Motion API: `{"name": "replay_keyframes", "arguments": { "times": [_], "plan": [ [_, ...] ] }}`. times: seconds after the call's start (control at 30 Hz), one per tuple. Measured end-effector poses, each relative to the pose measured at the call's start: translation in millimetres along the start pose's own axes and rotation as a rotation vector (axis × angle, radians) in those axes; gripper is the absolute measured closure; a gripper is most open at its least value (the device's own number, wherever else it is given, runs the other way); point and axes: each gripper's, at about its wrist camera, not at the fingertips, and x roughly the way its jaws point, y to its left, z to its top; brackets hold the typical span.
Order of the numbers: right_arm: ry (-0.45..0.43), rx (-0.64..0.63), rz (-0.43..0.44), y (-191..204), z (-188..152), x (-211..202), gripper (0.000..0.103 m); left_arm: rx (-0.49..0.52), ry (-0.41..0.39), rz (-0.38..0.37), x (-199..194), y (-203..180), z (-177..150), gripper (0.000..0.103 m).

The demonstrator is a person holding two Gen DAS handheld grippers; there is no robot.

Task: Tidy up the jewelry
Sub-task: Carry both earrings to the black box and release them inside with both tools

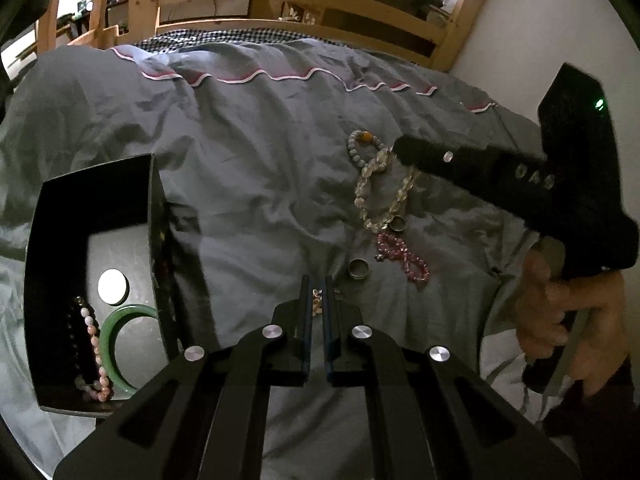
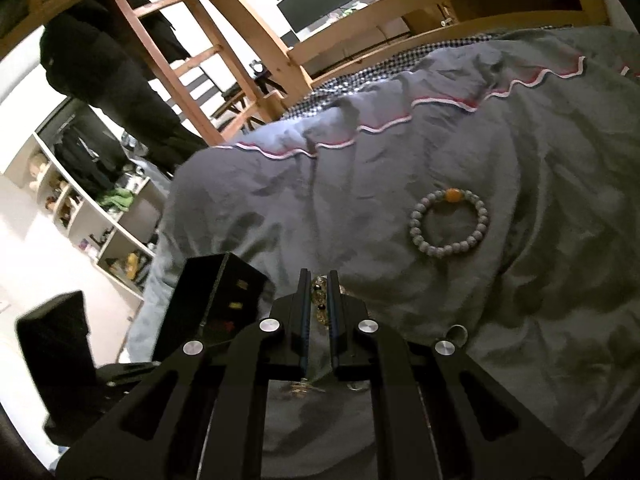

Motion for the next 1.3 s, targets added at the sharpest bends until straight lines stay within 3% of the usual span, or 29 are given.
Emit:
{"name": "replay_keyframes", "arguments": {
  "times": [0.23,0.3,0.37,0.53,0.7,0.97,1.3],
  "plan": [
    [0.014,-0.02,-0.004,7.4,-2.3,5.1,0.094,0.032,0.062,0.032,39.2,-5.6,-3.3,0.095],
    [0.018,-0.02,-0.003,7.5,-2.5,6.0,0.094,0.035,0.074,0.045,54.6,-6.0,-0.7,0.076],
    [0.018,-0.021,-0.003,7.5,-2.2,5.5,0.094,0.044,0.075,0.052,63.0,-7.8,1.0,0.067],
    [0.011,-0.014,-0.011,5.4,-2.1,5.1,0.094,0.064,0.099,0.066,73.9,-9.6,-4.8,0.068],
    [0.006,-0.008,-0.013,3.7,-0.9,2.9,0.094,0.044,0.13,0.035,72.0,-3.8,-10.0,0.089],
    [-0.008,-0.002,0.0,4.1,0.8,-0.9,0.094,0.044,0.145,0.024,50.8,-4.3,-24.1,0.09],
    [-0.029,-0.022,0.041,15.4,5.6,-9.4,0.094,0.017,0.045,0.035,-0.3,-7.9,-22.0,0.09]
  ]
}}
